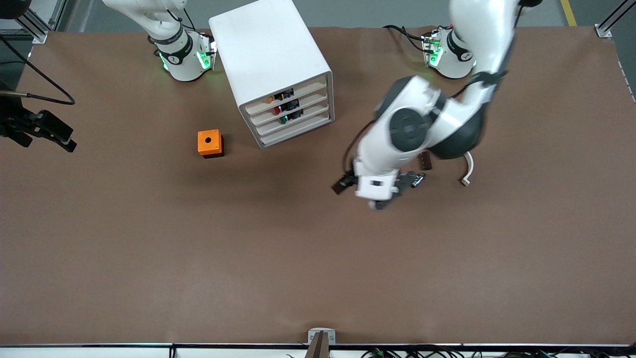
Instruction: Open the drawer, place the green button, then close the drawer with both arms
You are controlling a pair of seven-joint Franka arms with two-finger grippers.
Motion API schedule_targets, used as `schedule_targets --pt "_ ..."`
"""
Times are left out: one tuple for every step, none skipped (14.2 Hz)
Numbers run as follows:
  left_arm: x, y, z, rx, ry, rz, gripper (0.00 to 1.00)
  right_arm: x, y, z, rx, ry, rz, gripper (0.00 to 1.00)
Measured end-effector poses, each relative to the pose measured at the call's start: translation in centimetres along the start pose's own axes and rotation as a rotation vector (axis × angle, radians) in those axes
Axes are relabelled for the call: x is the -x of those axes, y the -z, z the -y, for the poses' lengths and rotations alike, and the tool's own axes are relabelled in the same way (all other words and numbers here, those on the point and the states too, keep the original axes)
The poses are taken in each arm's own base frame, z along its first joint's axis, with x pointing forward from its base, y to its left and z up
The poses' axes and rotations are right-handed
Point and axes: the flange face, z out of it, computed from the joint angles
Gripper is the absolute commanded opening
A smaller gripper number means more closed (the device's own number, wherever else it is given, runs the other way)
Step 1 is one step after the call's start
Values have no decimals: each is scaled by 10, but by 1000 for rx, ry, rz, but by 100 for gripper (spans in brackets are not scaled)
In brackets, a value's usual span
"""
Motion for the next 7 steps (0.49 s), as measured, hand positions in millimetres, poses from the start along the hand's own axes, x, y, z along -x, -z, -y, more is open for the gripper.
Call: schedule_targets --pt "-23 34 18 6 -6 -23 100 0 0 0 0 0 0 100" --pt "-46 59 39 -10 -26 -42 100 0 0 -1 0 -1 0 100" --pt "-70 77 59 -35 -53 -60 100 0 0 -1 1 -1 0 100" --pt "-92 90 78 -61 -89 -84 100 0 0 -1 1 -2 1 100" --pt "-109 101 93 -86 -133 -118 100 0 0 -1 1 -2 1 100" --pt "-121 114 105 -112 -178 -154 100 0 0 -1 1 -2 1 100" --pt "-130 127 118 -140 -208 -183 100 0 0 -1 1 -2 0 100"
